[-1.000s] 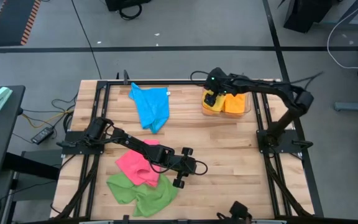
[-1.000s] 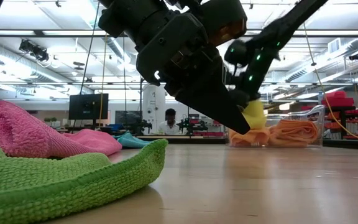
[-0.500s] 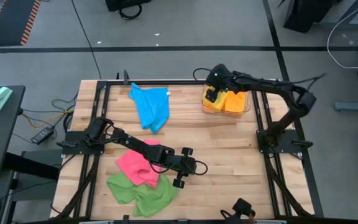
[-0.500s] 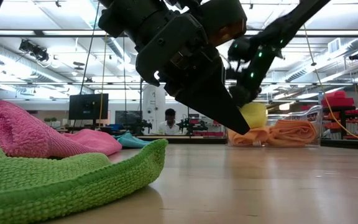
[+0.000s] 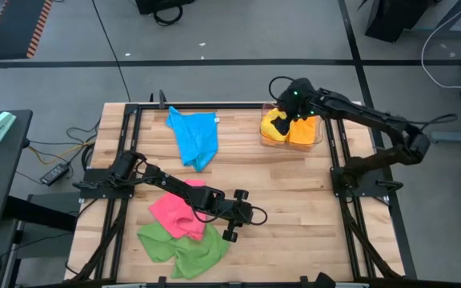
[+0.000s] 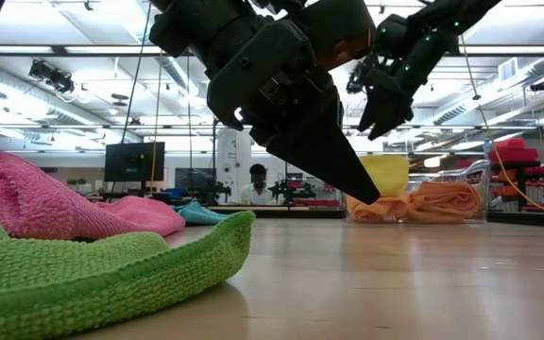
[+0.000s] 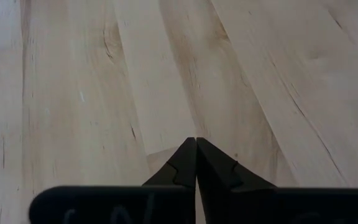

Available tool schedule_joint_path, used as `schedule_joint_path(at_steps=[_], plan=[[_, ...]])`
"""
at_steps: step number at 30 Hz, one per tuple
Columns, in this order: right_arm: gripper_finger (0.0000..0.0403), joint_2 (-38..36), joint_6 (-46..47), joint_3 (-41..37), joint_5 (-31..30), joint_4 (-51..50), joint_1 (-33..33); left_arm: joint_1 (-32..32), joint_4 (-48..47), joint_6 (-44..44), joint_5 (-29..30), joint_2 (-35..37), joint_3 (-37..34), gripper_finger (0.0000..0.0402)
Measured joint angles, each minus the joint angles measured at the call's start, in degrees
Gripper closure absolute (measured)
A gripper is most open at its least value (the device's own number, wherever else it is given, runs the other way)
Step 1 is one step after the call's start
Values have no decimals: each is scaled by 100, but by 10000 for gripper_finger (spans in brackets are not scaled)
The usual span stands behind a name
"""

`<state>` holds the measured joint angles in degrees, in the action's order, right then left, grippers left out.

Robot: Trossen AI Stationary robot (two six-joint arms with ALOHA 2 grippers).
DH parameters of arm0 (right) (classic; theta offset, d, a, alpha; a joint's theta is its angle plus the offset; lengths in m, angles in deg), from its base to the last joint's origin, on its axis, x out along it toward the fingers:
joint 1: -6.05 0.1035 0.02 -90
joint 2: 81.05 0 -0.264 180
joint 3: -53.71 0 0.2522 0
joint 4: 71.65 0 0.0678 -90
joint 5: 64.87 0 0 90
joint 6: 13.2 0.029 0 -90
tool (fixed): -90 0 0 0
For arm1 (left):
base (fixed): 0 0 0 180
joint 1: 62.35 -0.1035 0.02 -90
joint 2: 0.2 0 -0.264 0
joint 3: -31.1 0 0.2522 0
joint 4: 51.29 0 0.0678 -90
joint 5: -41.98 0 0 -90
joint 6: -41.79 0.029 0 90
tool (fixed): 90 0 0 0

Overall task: Fold microfiber towels
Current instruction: Stack the folded yellow microfiber cloth on top of the folded orange microfiber cloth

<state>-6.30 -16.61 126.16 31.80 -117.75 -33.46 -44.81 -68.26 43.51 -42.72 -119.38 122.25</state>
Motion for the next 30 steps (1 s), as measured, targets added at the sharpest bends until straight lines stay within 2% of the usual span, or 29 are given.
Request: schedule_joint_path(at_steps=[6,11,19,23,30], plan=[[73,451,285,0,-46,-238,-100,0,2,-3,-1,0,0,385],[73,1003,349,0,-148,-127,-247,0,2,-7,0,0,0,378],[88,1719,327,2,-275,100,-510,-1,0,-7,0,0,0,389],[90,1633,241,2,-275,66,-563,-2,-1,-7,-1,0,0,381],[91,859,189,90,-282,-24,-625,-1,0,-9,-1,0,0,378]])
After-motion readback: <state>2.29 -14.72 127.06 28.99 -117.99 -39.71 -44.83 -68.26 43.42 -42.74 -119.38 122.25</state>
